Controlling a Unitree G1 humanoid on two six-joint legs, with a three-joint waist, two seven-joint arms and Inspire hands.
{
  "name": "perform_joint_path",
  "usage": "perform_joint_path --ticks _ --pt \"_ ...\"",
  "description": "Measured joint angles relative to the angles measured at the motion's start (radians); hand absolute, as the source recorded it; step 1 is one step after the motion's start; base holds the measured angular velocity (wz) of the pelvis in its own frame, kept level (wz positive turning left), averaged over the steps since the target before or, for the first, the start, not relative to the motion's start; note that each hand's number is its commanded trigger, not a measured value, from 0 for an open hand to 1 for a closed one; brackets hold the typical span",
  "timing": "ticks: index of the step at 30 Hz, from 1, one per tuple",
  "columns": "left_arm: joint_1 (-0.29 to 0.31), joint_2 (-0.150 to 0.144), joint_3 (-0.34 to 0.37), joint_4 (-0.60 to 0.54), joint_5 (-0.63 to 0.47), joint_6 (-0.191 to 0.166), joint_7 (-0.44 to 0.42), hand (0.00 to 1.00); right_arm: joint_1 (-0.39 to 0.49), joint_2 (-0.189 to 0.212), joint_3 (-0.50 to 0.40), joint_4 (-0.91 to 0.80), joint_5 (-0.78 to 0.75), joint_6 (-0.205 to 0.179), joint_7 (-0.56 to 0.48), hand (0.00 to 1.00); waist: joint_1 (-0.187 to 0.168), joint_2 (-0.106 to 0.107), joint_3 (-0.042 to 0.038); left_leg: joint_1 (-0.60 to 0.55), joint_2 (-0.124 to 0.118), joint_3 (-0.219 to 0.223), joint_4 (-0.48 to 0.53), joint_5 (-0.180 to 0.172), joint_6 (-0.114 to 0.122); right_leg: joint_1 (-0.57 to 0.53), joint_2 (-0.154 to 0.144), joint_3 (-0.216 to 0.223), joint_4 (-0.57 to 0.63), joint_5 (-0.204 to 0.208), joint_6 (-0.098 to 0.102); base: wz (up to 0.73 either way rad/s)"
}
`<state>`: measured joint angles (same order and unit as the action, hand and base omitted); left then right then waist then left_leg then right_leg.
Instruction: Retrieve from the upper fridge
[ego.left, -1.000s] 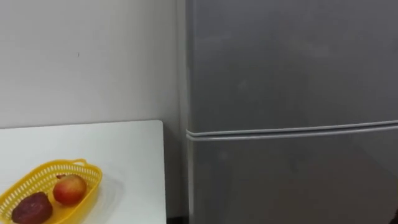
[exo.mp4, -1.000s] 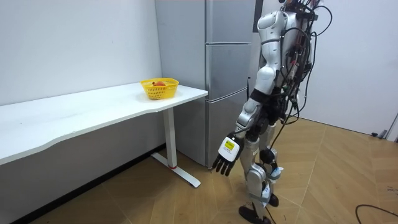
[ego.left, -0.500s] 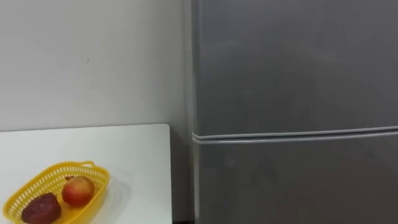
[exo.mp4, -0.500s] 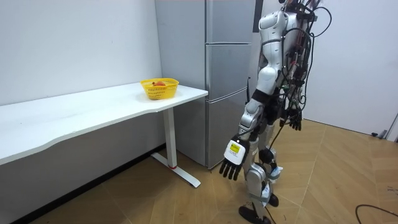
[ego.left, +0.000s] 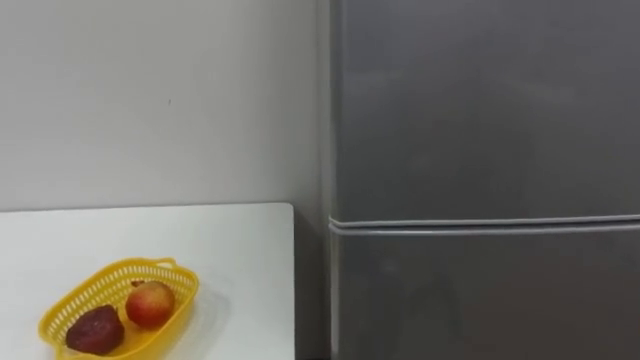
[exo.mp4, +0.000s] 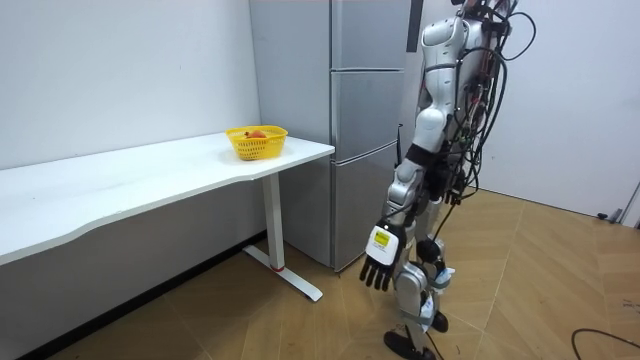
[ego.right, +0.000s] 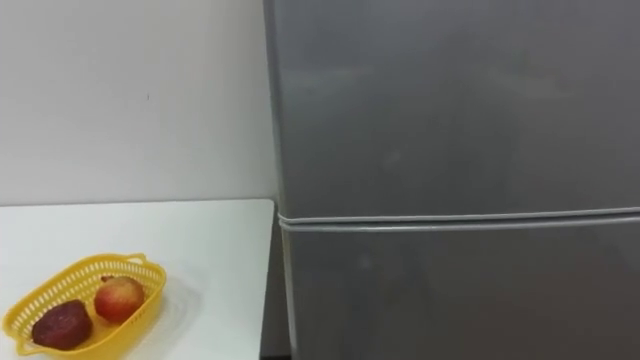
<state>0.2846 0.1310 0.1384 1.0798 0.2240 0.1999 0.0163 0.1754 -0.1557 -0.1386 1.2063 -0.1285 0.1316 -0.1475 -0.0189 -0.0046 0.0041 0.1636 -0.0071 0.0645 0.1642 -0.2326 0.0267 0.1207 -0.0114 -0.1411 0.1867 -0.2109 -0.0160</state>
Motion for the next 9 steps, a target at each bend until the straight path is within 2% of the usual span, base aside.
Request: perform_joint_path --ticks 9 --pt "0.003 -0.002 -0.028 -0.002 0.026 0.003 -0.031 0.0 0.006 0.006 0.04 0.05 -0.041 0.007 0.036 0.0 -0.003 -0.001 0.0005 0.006 -0.005 -0.015 0.002 0.0 0.0 0.015 -0.002 -0.012 0.0 -0.005 0.004 0.05"
